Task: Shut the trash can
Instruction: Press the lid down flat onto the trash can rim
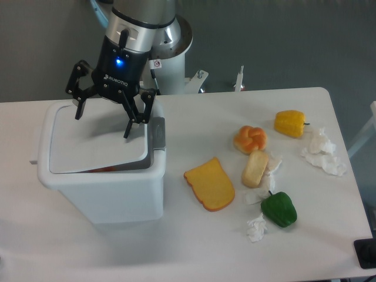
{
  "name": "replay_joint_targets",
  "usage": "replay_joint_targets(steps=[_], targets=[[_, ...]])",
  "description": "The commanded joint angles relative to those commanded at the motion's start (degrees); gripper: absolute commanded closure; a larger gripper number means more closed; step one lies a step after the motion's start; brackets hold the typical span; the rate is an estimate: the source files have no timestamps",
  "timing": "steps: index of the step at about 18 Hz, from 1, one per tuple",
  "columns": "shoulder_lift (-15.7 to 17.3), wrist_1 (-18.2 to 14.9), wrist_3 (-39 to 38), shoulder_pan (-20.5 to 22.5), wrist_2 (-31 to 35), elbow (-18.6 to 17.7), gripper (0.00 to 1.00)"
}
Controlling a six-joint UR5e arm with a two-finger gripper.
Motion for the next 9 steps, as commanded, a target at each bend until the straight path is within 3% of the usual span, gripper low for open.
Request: replay_joint_targets(steps=[9], targets=[[1.1, -1.7, -4.5, 1.6, -0.3, -1.0, 0.00]])
